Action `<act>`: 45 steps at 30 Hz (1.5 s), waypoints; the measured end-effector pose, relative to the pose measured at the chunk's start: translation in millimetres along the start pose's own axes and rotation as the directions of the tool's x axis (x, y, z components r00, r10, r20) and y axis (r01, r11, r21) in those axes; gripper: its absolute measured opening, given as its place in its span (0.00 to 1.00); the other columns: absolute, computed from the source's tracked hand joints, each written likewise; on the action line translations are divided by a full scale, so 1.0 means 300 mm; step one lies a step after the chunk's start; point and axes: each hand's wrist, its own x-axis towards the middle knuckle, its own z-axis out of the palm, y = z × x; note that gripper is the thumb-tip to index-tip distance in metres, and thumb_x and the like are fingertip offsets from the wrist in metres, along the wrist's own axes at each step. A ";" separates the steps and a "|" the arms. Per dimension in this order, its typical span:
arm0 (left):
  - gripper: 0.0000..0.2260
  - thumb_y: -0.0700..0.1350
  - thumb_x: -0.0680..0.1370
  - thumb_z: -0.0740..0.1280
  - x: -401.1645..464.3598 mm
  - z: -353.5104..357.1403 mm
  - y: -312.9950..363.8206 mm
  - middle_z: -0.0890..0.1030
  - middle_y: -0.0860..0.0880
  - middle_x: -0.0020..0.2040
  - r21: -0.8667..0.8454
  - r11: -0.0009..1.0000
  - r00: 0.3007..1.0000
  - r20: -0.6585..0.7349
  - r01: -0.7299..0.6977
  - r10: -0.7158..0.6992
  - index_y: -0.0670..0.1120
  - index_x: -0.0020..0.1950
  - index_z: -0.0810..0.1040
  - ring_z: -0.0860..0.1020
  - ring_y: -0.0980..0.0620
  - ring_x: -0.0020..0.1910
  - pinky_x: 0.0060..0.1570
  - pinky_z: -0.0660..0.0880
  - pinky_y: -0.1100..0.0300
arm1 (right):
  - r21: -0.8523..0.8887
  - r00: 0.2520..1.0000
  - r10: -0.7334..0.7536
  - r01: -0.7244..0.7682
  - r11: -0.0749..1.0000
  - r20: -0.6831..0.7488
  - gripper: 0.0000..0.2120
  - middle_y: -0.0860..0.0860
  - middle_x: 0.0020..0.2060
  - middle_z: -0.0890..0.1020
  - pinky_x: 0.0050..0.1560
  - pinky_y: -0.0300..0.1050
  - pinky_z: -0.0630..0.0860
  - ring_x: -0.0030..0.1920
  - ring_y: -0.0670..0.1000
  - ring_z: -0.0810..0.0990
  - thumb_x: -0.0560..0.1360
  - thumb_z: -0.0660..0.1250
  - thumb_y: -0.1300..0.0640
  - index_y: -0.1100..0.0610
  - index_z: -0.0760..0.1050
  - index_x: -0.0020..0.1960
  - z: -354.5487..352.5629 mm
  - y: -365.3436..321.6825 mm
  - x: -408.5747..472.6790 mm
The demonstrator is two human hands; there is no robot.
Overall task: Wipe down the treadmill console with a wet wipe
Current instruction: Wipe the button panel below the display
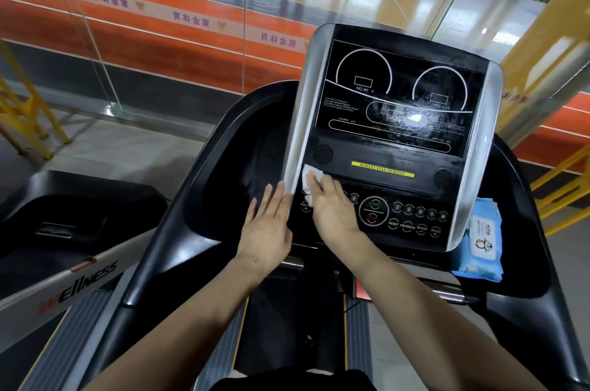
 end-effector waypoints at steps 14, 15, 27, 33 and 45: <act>0.35 0.42 0.81 0.57 -0.042 0.020 -0.049 0.40 0.54 0.85 0.082 0.996 0.993 0.113 0.032 -0.041 0.49 0.85 0.43 0.39 0.48 0.84 0.82 0.45 0.43 | 0.060 0.975 -0.223 0.223 0.973 -0.012 0.32 0.55 0.55 0.77 0.49 0.56 0.81 0.53 0.57 0.76 0.69 0.73 0.68 0.62 0.72 0.72 0.139 0.017 -0.095; 0.35 0.41 0.81 0.57 -0.046 0.023 -0.051 0.41 0.54 0.85 0.074 0.997 0.992 0.117 0.035 -0.043 0.49 0.85 0.43 0.39 0.48 0.84 0.82 0.45 0.43 | 0.052 0.963 -0.269 0.269 0.962 -0.010 0.32 0.55 0.54 0.77 0.51 0.56 0.80 0.52 0.57 0.76 0.68 0.74 0.68 0.62 0.72 0.71 0.149 0.032 -0.122; 0.33 0.44 0.81 0.58 -0.089 0.019 -0.073 0.43 0.51 0.86 0.071 0.994 0.990 0.107 0.081 -0.089 0.48 0.85 0.50 0.41 0.48 0.84 0.82 0.46 0.44 | 0.145 0.996 -0.013 0.027 0.989 -0.091 0.32 0.63 0.69 0.71 0.70 0.55 0.70 0.68 0.62 0.69 0.75 0.63 0.71 0.65 0.62 0.78 0.098 -0.076 0.042; 0.33 0.43 0.81 0.58 -0.077 0.019 -0.067 0.44 0.51 0.86 0.043 0.996 0.994 0.081 0.072 -0.076 0.48 0.85 0.51 0.42 0.48 0.84 0.82 0.46 0.44 | 0.126 0.989 -0.141 0.147 0.981 -0.055 0.30 0.55 0.56 0.77 0.51 0.51 0.79 0.55 0.57 0.76 0.71 0.71 0.68 0.59 0.72 0.72 0.118 -0.017 -0.101; 0.32 0.43 0.81 0.59 -0.060 0.015 -0.033 0.46 0.51 0.86 0.010 0.999 0.997 0.058 0.042 -0.042 0.48 0.84 0.53 0.43 0.47 0.84 0.82 0.47 0.44 | 0.096 0.991 -0.027 0.040 0.995 -0.130 0.23 0.53 0.53 0.77 0.48 0.53 0.79 0.53 0.57 0.76 0.72 0.67 0.70 0.55 0.76 0.64 0.030 0.035 0.000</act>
